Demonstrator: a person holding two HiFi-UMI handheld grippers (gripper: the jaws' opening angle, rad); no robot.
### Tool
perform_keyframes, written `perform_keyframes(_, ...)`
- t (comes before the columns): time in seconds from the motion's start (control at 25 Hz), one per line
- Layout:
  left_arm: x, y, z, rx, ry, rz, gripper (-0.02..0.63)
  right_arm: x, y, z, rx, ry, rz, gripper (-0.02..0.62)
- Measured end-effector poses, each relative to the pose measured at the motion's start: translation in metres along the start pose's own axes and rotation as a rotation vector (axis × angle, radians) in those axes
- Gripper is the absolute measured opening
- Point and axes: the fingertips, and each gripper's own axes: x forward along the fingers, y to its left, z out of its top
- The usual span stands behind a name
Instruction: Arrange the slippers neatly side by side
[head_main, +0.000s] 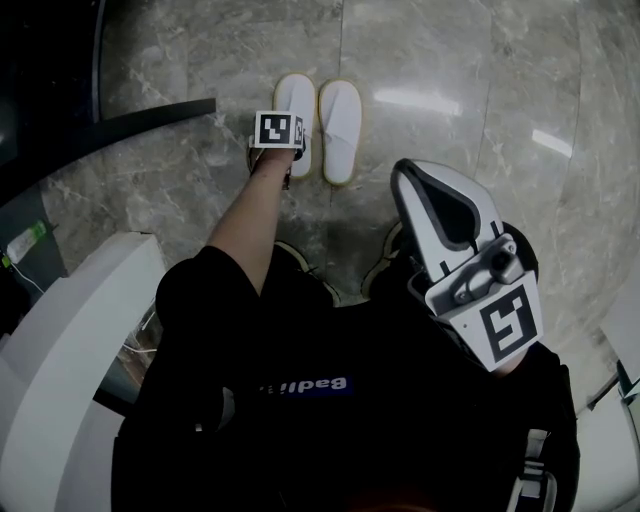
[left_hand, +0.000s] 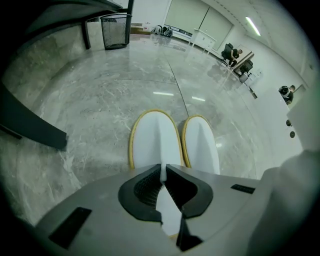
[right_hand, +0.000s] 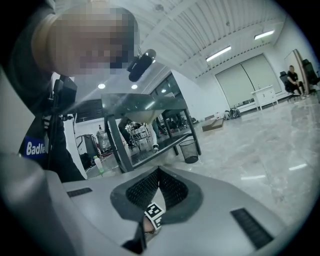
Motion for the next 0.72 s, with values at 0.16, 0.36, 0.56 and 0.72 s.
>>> perform_keyframes(0.16, -0.003, -0.006, -0.002, -0.022, -0.023, -0.009, 0.018, 0.001, 0.0, 0.001, 0.008, -0.008, 0.007, 0.0)
perform_keyframes(0.36, -0.004, -0.01, -0.009, -0.074, -0.027, -0.019, 0.018, 0.001, 0.001, 0.003, 0.003, -0.011, 0.013, 0.0)
perform_keyframes(0.56, -0.001, -0.014, -0.014, -0.055, -0.016, -0.031, 0.018, -0.002, 0.004, 0.002, -0.004, -0.006, 0.018, 0.0)
perform_keyframes(0.72, 0.003, -0.013, -0.019, -0.052, 0.006, -0.043, 0.02, -0.003, 0.005, 0.001, -0.009, -0.007, 0.019, 0.0)
